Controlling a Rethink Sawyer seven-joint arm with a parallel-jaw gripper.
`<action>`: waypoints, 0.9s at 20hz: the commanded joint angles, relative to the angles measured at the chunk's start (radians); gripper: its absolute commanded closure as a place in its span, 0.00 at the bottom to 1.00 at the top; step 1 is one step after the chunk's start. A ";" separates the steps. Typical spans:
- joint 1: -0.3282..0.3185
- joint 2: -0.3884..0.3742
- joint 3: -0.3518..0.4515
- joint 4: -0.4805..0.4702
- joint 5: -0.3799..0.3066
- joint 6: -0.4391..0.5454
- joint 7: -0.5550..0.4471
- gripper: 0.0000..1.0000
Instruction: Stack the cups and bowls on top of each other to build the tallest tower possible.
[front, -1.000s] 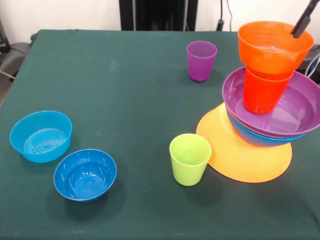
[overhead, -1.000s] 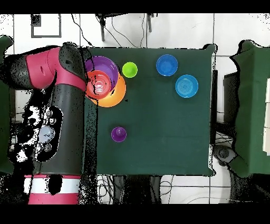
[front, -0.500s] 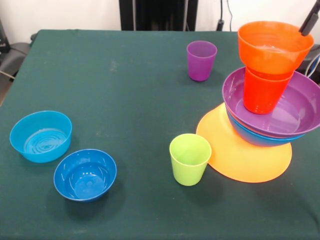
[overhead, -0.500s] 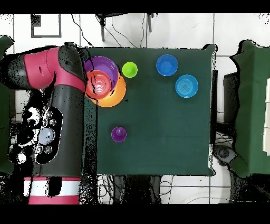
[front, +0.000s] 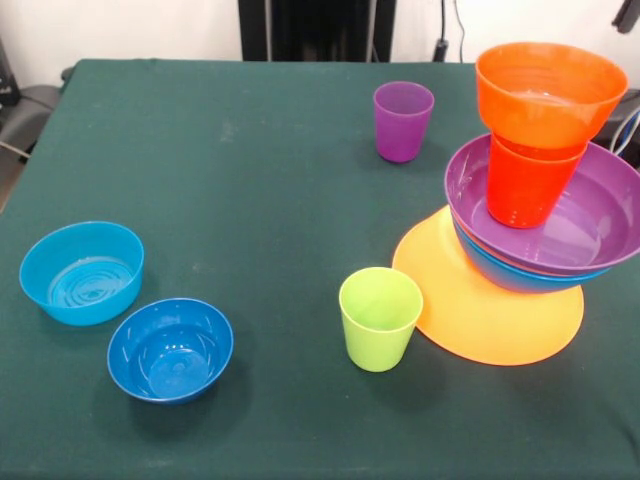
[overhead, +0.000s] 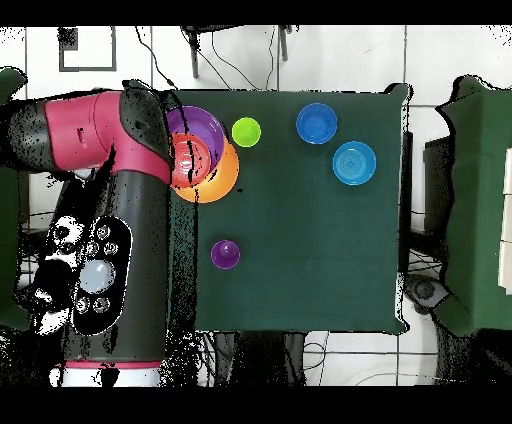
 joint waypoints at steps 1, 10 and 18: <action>-0.068 -0.065 0.127 0.192 -0.007 -0.085 -0.088 0.00; -0.157 -0.120 0.154 0.273 -0.051 -0.190 -0.167 0.00; -0.245 -0.146 0.203 0.357 -0.091 -0.300 -0.214 0.00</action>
